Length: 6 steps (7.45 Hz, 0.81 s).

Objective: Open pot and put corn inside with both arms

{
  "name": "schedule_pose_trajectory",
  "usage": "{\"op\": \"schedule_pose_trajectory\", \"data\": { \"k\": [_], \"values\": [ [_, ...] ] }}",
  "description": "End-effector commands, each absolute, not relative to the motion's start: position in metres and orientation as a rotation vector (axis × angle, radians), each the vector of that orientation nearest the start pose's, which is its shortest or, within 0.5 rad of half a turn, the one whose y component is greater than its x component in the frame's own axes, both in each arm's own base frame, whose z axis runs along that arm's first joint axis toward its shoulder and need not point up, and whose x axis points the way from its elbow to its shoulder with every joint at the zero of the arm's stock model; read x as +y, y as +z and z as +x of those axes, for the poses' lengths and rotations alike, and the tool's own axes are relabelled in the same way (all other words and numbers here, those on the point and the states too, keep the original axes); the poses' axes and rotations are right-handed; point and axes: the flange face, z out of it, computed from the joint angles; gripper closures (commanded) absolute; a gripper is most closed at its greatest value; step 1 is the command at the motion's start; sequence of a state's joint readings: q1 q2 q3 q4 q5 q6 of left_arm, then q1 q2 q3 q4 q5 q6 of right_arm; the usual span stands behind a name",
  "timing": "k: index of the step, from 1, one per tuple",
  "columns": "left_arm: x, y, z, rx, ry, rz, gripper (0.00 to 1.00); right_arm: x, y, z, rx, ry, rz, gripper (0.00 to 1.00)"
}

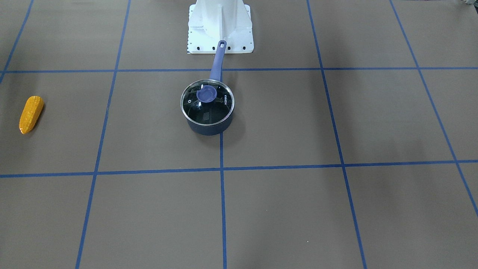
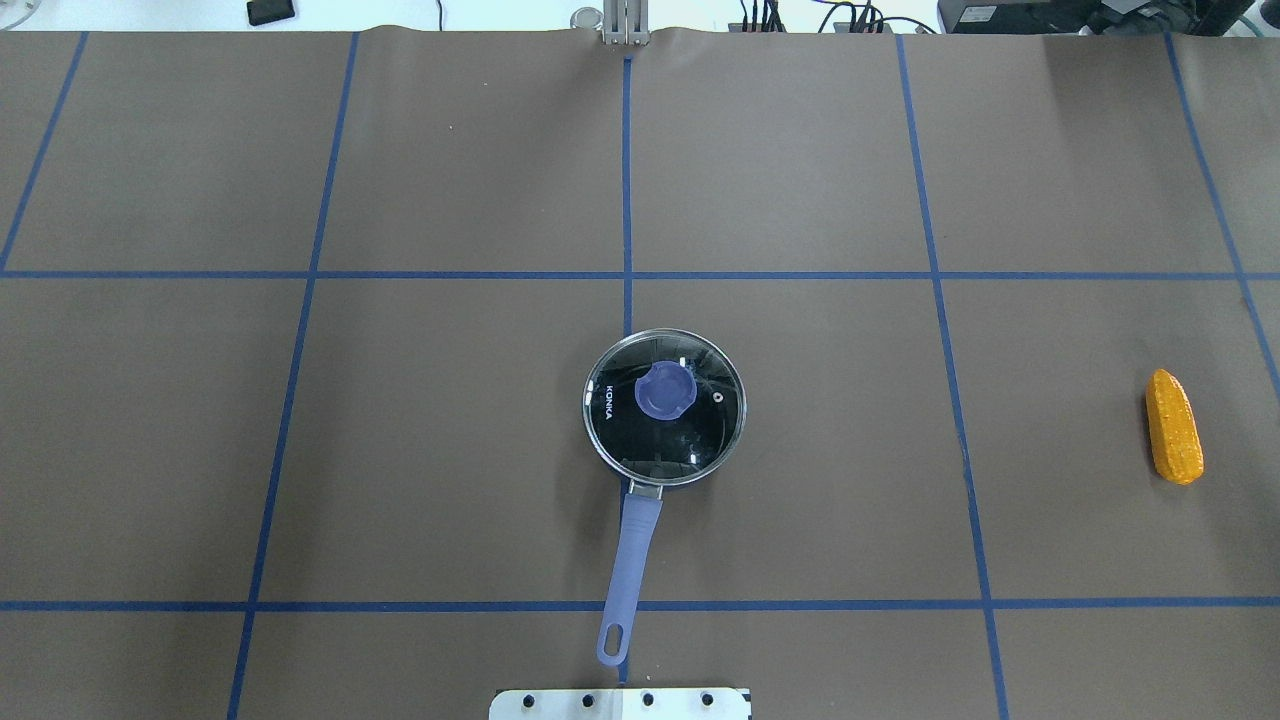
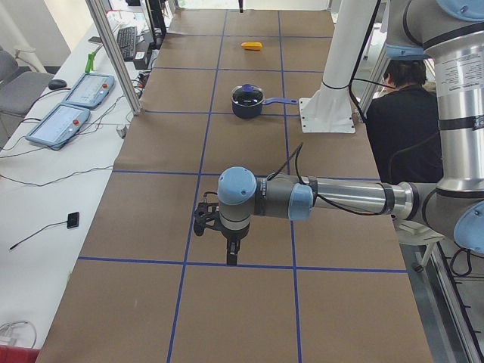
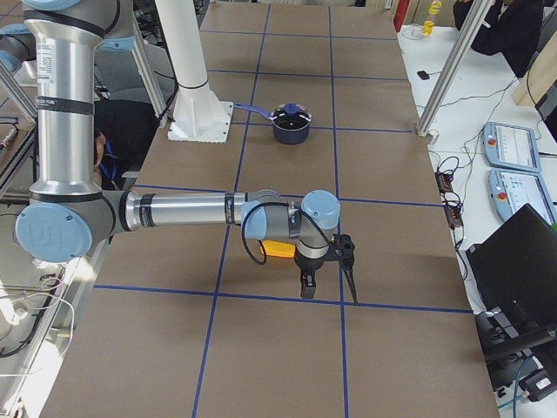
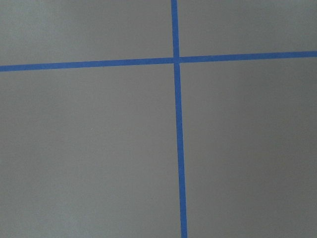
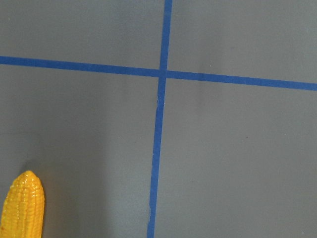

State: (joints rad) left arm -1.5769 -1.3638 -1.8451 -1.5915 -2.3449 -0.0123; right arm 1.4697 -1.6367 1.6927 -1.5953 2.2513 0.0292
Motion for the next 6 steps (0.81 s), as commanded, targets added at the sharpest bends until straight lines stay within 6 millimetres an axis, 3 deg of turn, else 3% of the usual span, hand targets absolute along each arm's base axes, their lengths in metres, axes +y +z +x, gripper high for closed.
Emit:
{"op": "schedule_pose_trajectory", "data": {
  "k": [1,4,6],
  "values": [
    [-0.41,0.611,-0.066,0.774,0.019,0.087,0.01,-0.471,0.638,0.023,-0.686,-0.081,-0.012,0.0],
    [-0.412,0.593,-0.065,0.776,0.033,0.124,0.01,-0.472,0.627,0.022,-0.695,-0.089,0.009,0.0],
    [-0.413,0.529,-0.059,0.856,0.088,0.231,0.01,-0.473,0.607,0.022,-0.696,-0.1,0.045,0.0]
  ]
}}
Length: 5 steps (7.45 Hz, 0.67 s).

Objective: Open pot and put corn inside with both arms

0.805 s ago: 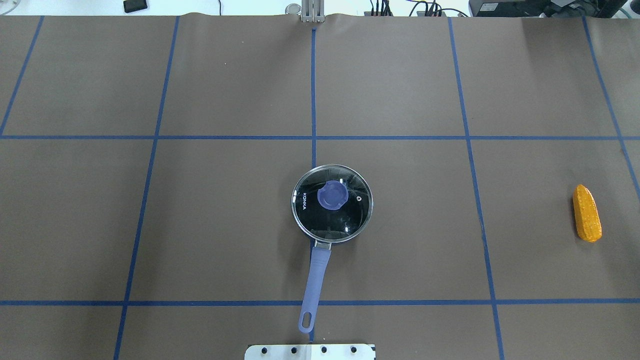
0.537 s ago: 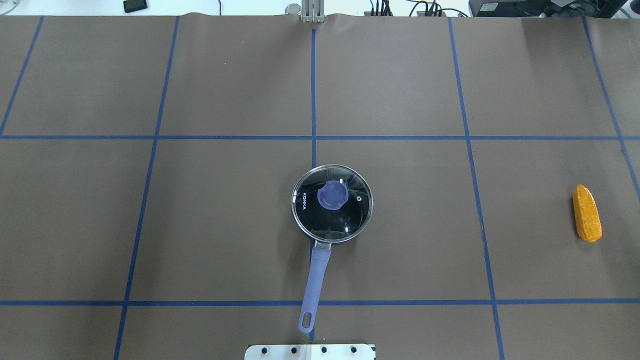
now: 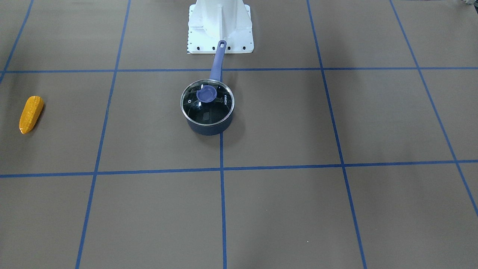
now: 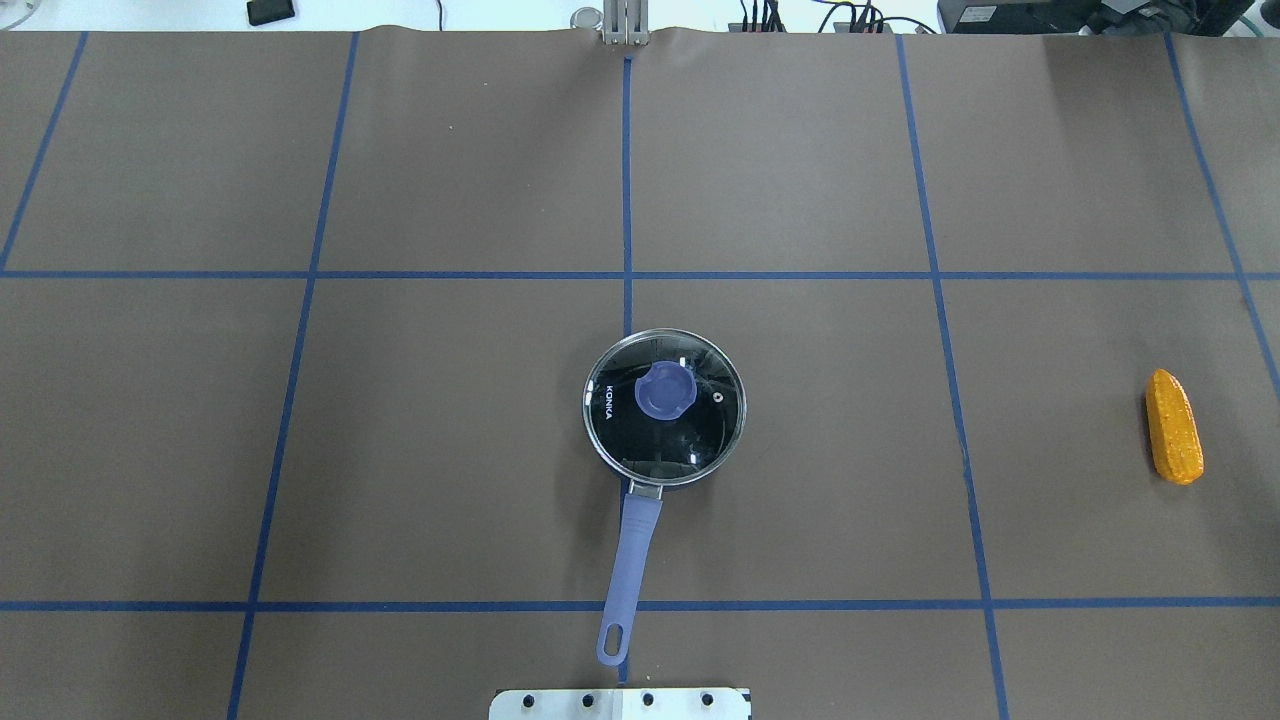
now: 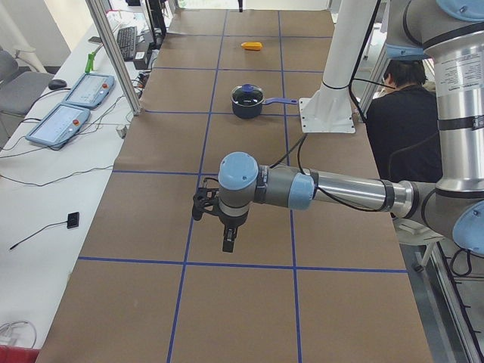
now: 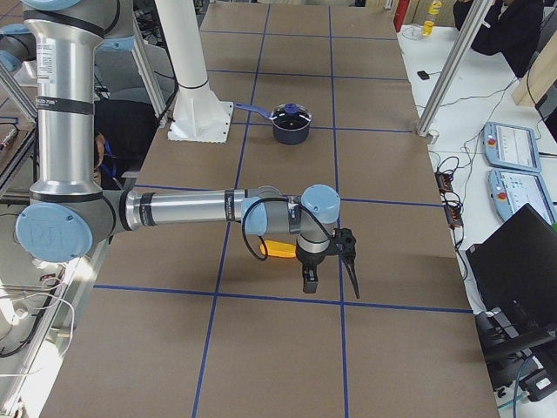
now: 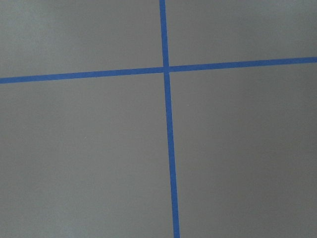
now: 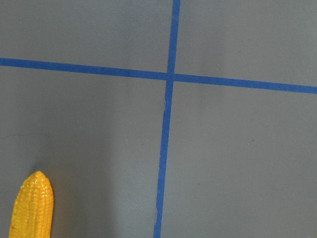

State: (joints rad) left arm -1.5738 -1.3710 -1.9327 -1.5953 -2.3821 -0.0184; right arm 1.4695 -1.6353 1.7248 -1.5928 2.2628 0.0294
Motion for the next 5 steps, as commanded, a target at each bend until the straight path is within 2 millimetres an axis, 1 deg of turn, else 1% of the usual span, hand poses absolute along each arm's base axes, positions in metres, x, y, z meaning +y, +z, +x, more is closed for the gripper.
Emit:
{"op": "schedule_pose_trajectory", "data": {
  "k": [1,2,3,4,5],
  "values": [
    [-0.424,0.508,-0.058,0.851,0.12,0.294,0.01,-0.479,0.573,0.022,-0.698,-0.128,0.115,0.0],
    [-0.44,0.482,-0.057,0.869,0.155,0.368,0.01,-0.483,0.543,0.022,-0.697,-0.174,0.244,0.0],
    [-0.426,0.479,-0.055,0.915,0.183,0.4,0.01,-0.486,0.533,0.018,-0.713,-0.206,0.356,0.0],
    [-0.425,0.477,-0.054,0.908,0.221,0.464,0.01,-0.489,0.524,0.0,-0.745,-0.226,0.362,0.0],
    [-0.429,0.463,-0.045,0.932,0.239,0.496,0.01,-0.493,0.514,-0.013,-0.766,-0.253,0.372,0.0]
  ]
}}
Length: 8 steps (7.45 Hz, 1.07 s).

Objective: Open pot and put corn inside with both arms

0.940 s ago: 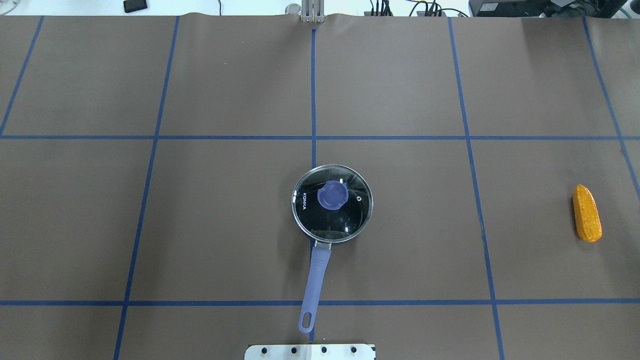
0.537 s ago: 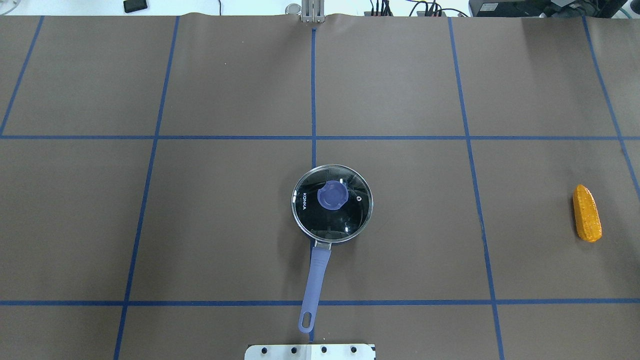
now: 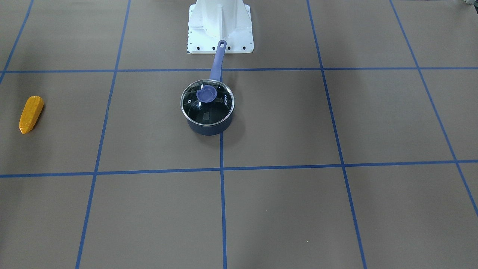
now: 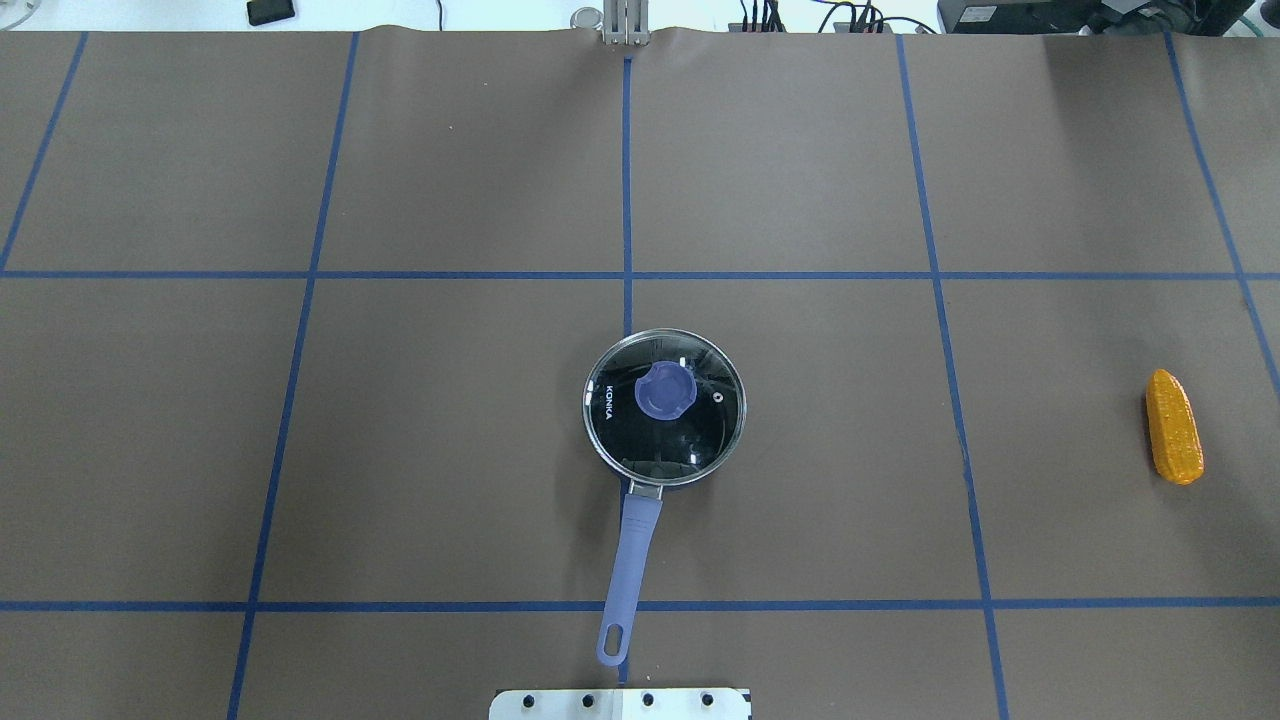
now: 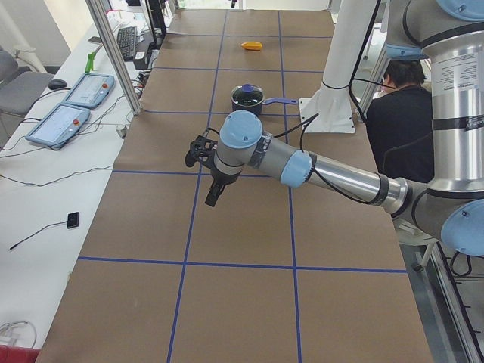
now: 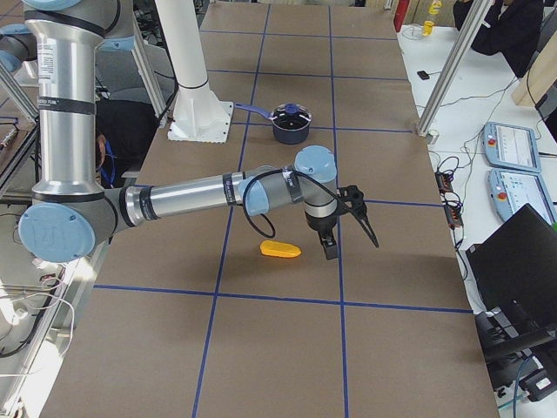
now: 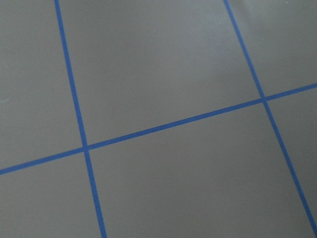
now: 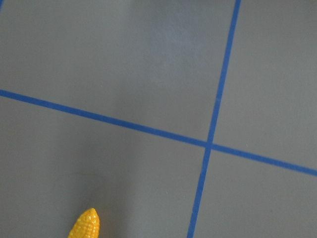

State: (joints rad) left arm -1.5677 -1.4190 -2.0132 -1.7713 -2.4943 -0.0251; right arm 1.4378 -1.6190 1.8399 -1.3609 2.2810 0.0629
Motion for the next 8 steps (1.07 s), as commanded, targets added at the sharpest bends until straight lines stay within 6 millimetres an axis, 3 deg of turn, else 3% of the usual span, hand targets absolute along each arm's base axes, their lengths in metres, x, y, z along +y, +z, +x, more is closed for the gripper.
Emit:
{"op": "schedule_pose_trajectory", "data": {
  "k": [1,3,4,5,7,8],
  "values": [
    [-0.445,0.446,0.002,0.968,0.268,0.439,0.01,-0.492,0.513,-0.016,-0.794,-0.262,0.367,0.0],
    [-0.473,0.396,0.082,0.992,0.155,0.342,0.0,-0.491,0.517,-0.016,-0.797,-0.259,0.356,0.0],
    [-0.48,0.378,0.142,0.938,0.149,0.336,0.0,-0.489,0.519,-0.016,-0.798,-0.258,0.353,0.0],
    [-0.486,0.345,0.198,0.932,0.141,0.306,0.0,-0.488,0.52,-0.015,-0.798,-0.257,0.35,0.0],
    [-0.481,0.255,0.298,0.879,0.128,0.224,0.0,-0.487,0.522,-0.015,-0.796,-0.255,0.347,0.0],
    [-0.458,0.206,0.357,0.856,0.113,0.187,0.0,-0.487,0.521,-0.015,-0.796,-0.256,0.348,0.0]
  ]
}}
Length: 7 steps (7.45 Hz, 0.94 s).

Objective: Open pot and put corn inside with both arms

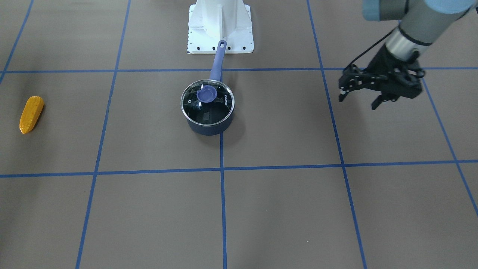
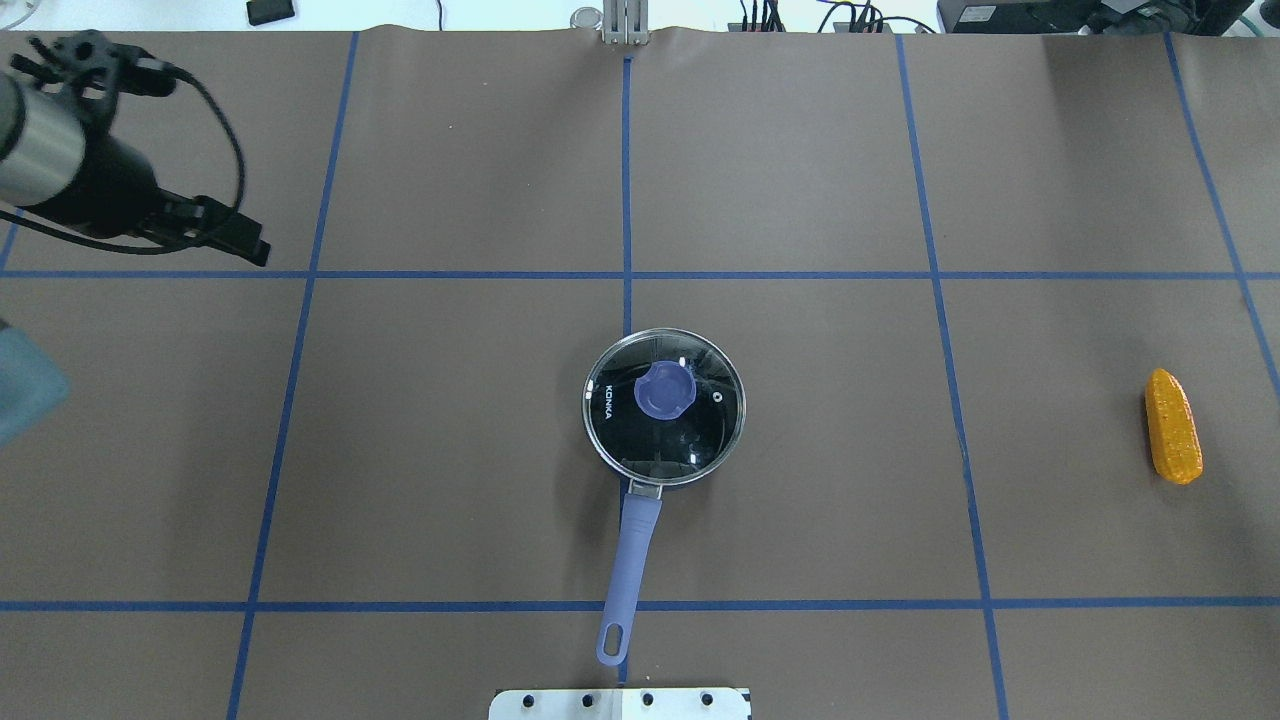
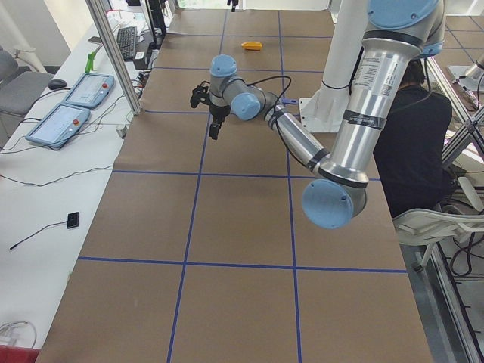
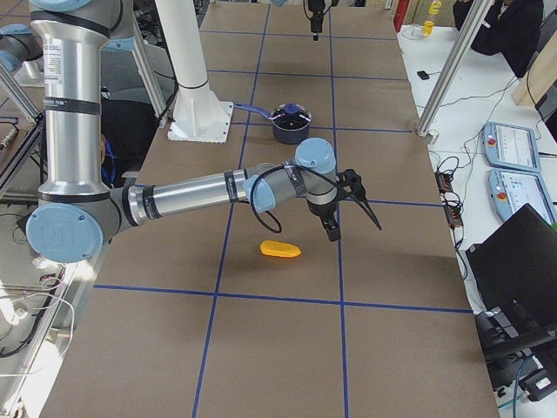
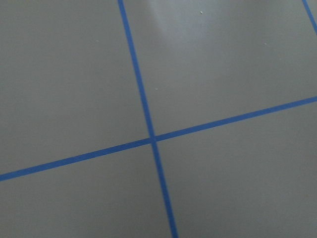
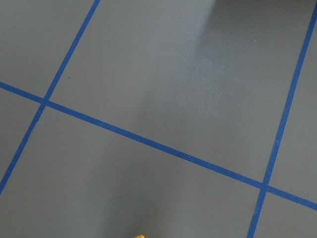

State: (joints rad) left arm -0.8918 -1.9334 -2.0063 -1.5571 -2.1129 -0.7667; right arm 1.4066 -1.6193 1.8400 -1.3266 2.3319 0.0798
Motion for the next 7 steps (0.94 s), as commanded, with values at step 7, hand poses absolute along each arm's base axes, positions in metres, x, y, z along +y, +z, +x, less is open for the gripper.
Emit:
{"op": "schedule_pose_trajectory", "data": {
  "k": [7],
  "values": [
    [-0.413,0.071,0.563,0.821,0.073,0.14,0.0,-0.488,0.524,-0.015,-0.794,-0.253,0.343,0.0]
  ]
}}
